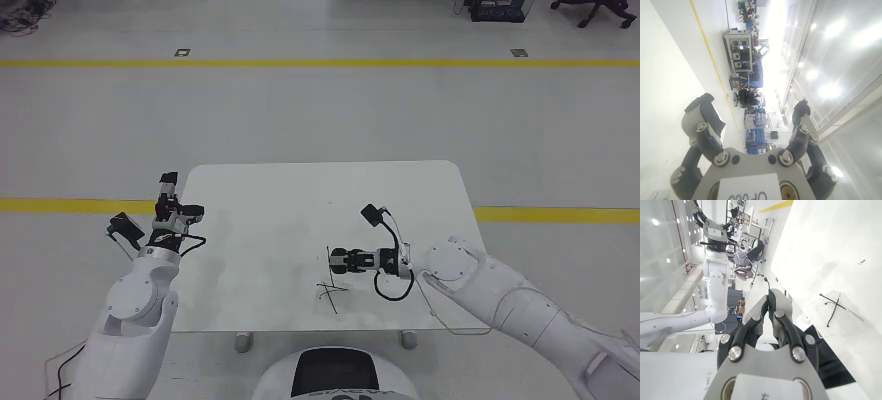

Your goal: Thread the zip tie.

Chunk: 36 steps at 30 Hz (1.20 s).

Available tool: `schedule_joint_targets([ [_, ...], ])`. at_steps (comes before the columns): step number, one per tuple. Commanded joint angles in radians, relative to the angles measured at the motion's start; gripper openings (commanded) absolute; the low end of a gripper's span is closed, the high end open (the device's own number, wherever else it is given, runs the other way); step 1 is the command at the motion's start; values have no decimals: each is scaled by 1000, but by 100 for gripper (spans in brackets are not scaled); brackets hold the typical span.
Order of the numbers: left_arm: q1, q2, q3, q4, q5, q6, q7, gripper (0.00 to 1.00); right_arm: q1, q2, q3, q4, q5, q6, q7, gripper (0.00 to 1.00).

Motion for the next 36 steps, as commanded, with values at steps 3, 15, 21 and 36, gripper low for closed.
schedule_joint_targets([
  [3,0,0,0,0,0,0,0,100,0,0,0,0,0,0,0,0],
  [15,77,0,120,-81,375,-87,-12,100,-60,2,76,43,119,0,14,0],
  [21,95,-1,161,-98,472,-139,-5,100,-84,4,115,72,184,0,17,0],
  [36,77,0,311,-94,947,-156,-38,100,-111,-15,149,86,228,58,-7,0],
])
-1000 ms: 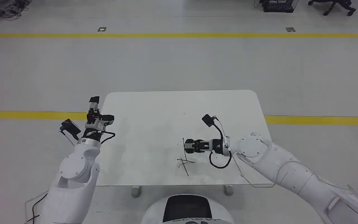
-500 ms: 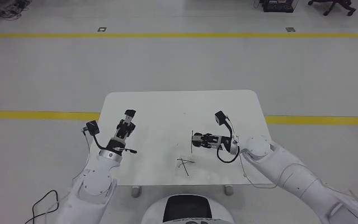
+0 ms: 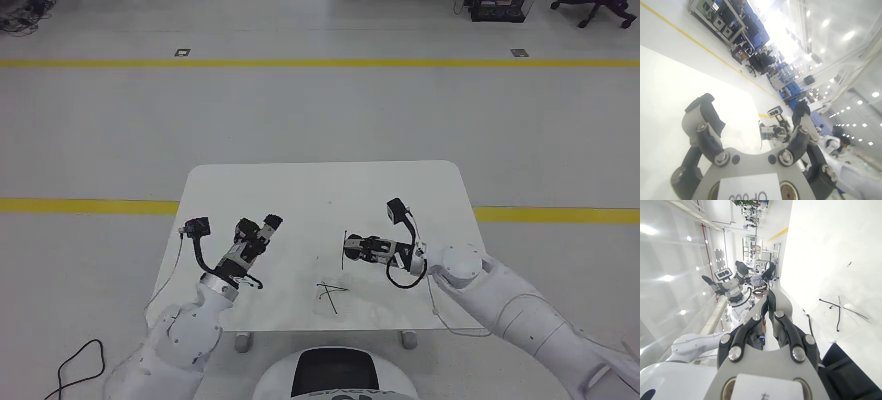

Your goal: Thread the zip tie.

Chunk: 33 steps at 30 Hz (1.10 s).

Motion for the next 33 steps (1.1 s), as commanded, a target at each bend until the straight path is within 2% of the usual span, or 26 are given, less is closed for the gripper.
schedule_joint_targets([
  [1,-8,-2,45,5,113,22,9,100,-5,-5,6,10,32,29,4,0],
  [2,-13,-4,70,4,128,7,8,100,-6,-8,13,14,63,43,9,0],
  [3,-14,-5,74,7,124,3,12,100,-6,-8,13,14,63,43,9,0],
  [9,-14,-5,74,7,124,3,12,100,-6,-8,13,14,63,43,9,0],
  [13,-19,-3,98,12,205,-17,9,100,-18,-12,20,3,58,58,-12,0],
  [15,-22,-1,115,14,305,-16,23,100,-22,-15,27,2,62,67,-14,0],
  [18,-26,-2,160,24,466,10,63,100,-26,-22,35,5,71,81,-12,0],
  [19,-32,-1,175,31,545,15,85,100,-28,-25,40,7,81,87,-9,0],
  [20,-33,-2,182,34,573,22,100,100,-29,-26,43,9,85,87,-10,0],
  [30,-33,-2,182,34,573,22,100,100,-29,-26,43,9,85,87,-10,0],
  [32,-42,-1,186,37,622,32,96,100,-36,-28,47,1,75,92,-31,0],
  [33,-46,0,194,36,700,63,101,100,-42,-30,51,-4,71,101,-42,0],
])
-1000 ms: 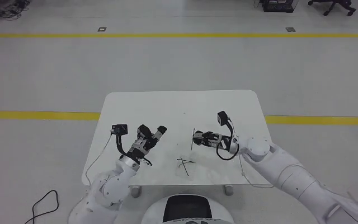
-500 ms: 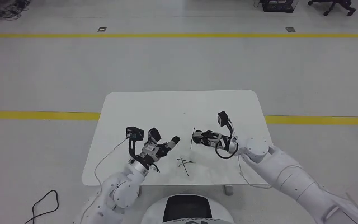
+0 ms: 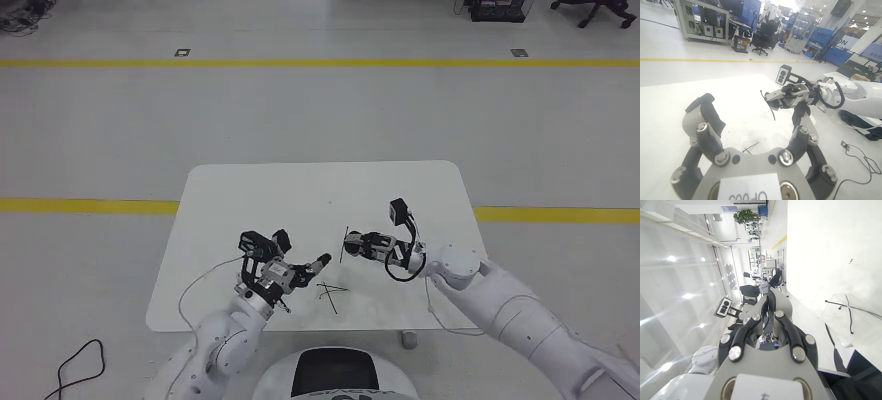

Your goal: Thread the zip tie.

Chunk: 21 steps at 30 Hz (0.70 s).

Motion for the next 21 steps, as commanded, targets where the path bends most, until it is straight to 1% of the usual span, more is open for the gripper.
schedule_joint_targets([
  [1,-5,1,16,-1,153,55,10,100,-8,-2,8,-6,-4,14,-19,0],
  [2,-5,1,28,-1,220,86,17,100,-10,-3,13,-7,-3,21,-27,0],
  [3,-6,1,46,1,311,127,22,100,-14,-5,19,-7,0,31,-34,0],
  [6,-9,-1,86,11,476,223,22,100,-21,-8,34,-7,11,46,-44,0],
  [7,-16,-1,104,19,509,252,19,100,-24,-10,40,-6,16,53,-48,0],
  [9,-47,8,134,45,509,277,26,100,-29,-13,47,-5,28,66,-47,0],
  [10,-74,21,164,64,509,272,46,100,-31,-15,52,-4,40,78,-41,0],
  [11,-86,28,177,73,509,279,53,100,-31,-16,54,-3,43,81,-40,0],
  [18,-86,28,177,73,509,279,53,100,-31,-16,54,-3,43,81,-40,0],
  [20,-95,30,187,78,509,236,76,100,-40,-18,59,-10,37,85,-54,0],
  [21,-111,37,194,91,509,221,99,100,-43,-19,63,-13,35,91,-58,0],
])
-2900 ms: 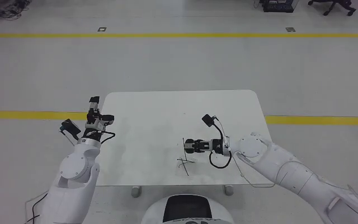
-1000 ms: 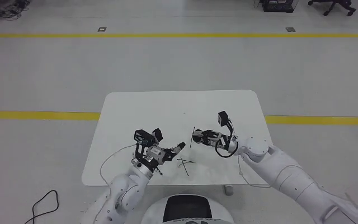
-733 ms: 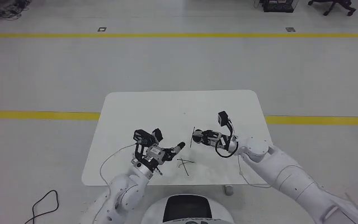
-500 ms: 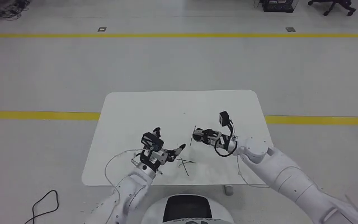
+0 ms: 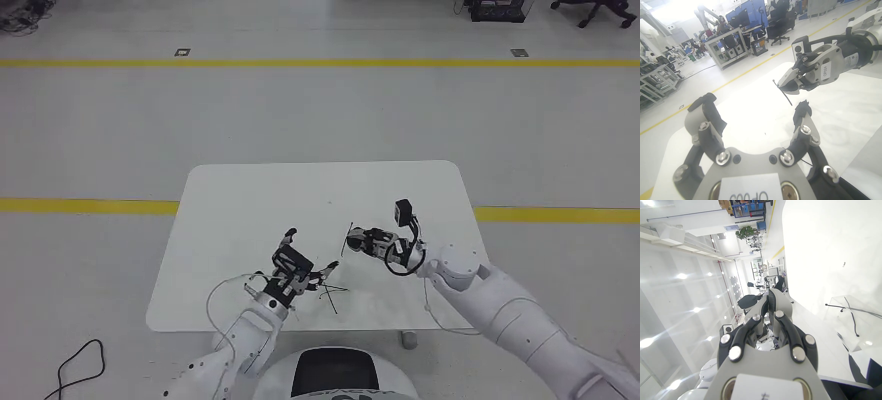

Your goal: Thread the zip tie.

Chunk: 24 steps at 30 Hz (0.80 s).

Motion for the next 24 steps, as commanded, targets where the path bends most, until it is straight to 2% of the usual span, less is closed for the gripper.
schedule_joint_targets([
  [1,-29,14,20,24,0,-27,35,100,-5,-2,8,-5,-1,10,-4,0],
  [2,-48,25,39,36,0,-23,46,100,-7,-3,12,-6,2,13,-4,0],
  [4,-100,55,103,64,0,14,63,100,-12,-6,21,-9,15,28,3,0],
  [6,-167,92,196,95,0,65,79,100,-11,-9,28,-10,26,46,12,0],
  [7,-175,96,207,98,0,80,79,100,-12,-10,32,-9,27,43,2,0],
  [13,-175,96,207,98,0,80,79,100,-12,-10,32,-9,27,43,2,0],
  [14,-183,97,211,103,0,79,82,100,-15,-11,33,-12,25,43,-3,0],
  [15,-198,101,223,112,0,83,89,100,-19,-12,34,-18,24,47,-4,0],
  [17,-240,115,274,134,0,123,116,100,-22,-14,42,-24,28,58,-2,0],
  [19,-285,130,334,160,0,194,134,100,-25,-17,49,-27,44,69,10,0],
  [20,-326,143,385,184,0,232,144,100,-25,-19,54,-27,52,78,18,0],
  [22,-396,159,437,211,0,232,148,100,-24,-22,57,-26,62,96,33,0],
  [23,-428,168,440,218,0,232,156,100,-23,-23,59,-25,63,98,35,0],
  [24,-430,170,434,217,0,232,156,100,-23,-23,59,-25,63,98,35,0],
])
